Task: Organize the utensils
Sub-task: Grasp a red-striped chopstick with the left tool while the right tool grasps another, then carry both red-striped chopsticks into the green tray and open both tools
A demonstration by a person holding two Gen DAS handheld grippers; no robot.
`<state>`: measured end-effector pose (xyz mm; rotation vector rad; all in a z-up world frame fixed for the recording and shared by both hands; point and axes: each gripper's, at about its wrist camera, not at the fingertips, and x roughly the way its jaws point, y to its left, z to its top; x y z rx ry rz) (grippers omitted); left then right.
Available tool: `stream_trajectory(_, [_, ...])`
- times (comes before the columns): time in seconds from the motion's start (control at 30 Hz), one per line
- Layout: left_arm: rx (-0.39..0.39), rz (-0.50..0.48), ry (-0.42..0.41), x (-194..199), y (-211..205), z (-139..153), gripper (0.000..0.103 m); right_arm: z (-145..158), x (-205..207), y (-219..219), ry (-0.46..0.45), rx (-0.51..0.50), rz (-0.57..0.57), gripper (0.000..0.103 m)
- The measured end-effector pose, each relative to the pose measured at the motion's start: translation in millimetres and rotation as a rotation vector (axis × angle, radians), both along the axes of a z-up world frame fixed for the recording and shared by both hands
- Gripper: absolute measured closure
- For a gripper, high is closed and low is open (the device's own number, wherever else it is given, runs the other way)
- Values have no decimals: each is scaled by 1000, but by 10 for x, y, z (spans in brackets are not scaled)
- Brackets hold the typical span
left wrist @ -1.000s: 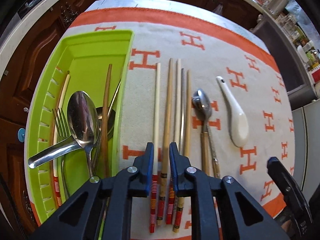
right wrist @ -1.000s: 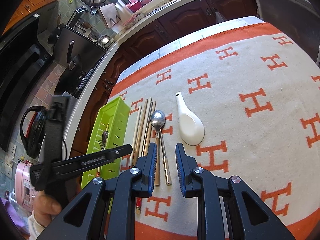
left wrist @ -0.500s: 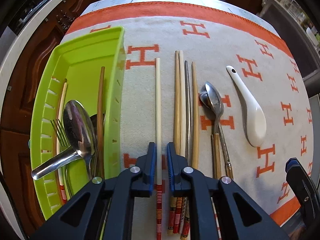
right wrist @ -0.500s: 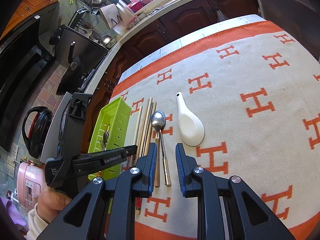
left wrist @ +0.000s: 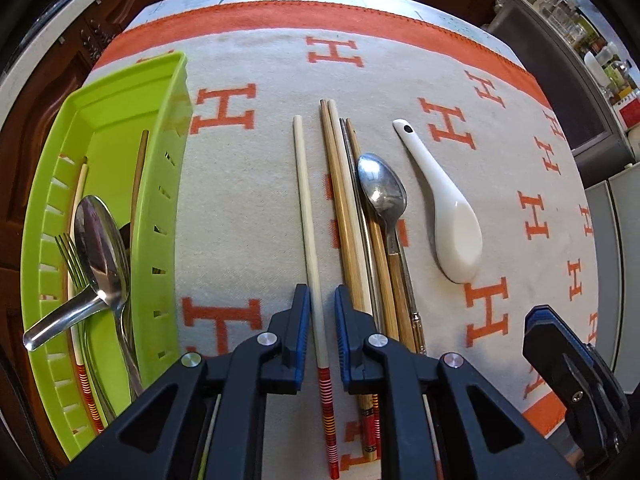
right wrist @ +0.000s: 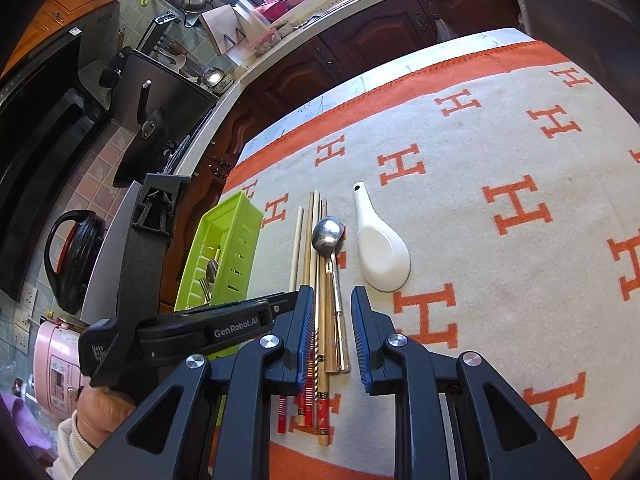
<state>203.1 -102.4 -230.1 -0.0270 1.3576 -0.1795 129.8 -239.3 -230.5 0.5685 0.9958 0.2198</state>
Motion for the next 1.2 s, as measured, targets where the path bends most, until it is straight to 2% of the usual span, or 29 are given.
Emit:
stream_trajectory(0.1, [-7,-8,-30,-63,-2,-2,92,-4,-3,21,4,-3,1,84])
stream_trajectory(0.17, [-37,2,-40,-76,45,-8,99,0,5,22,6,-5,1,84])
stream_trajectory(0.33, [-114,45,-42,-151,272,10,100,-1,26,61,15,-20,14,84])
stream_trajectory(0.43, [-129,45,-69,-239,340,120,100,-13,48,109,25,-29,35,84])
stream_trajectory(0.57, [-153,34,-122,-392,498,417,100,-43,72,204,41,-44,67,84])
stream_trajectory(0.77, [-156,69,-217,-617,929,902,100,-95,96,425,60,-83,122,84])
stream_trajectory(0.93, [-112,115,-289,-745,1350,1166,100,-121,119,639,69,-124,170,84])
stream_trajectory(1.07, [-36,146,-325,-748,1592,1189,100,-211,169,836,91,-163,203,84])
stream_trajectory(1.2, [-25,157,-278,-710,1784,996,99,-295,230,965,115,-190,217,84])
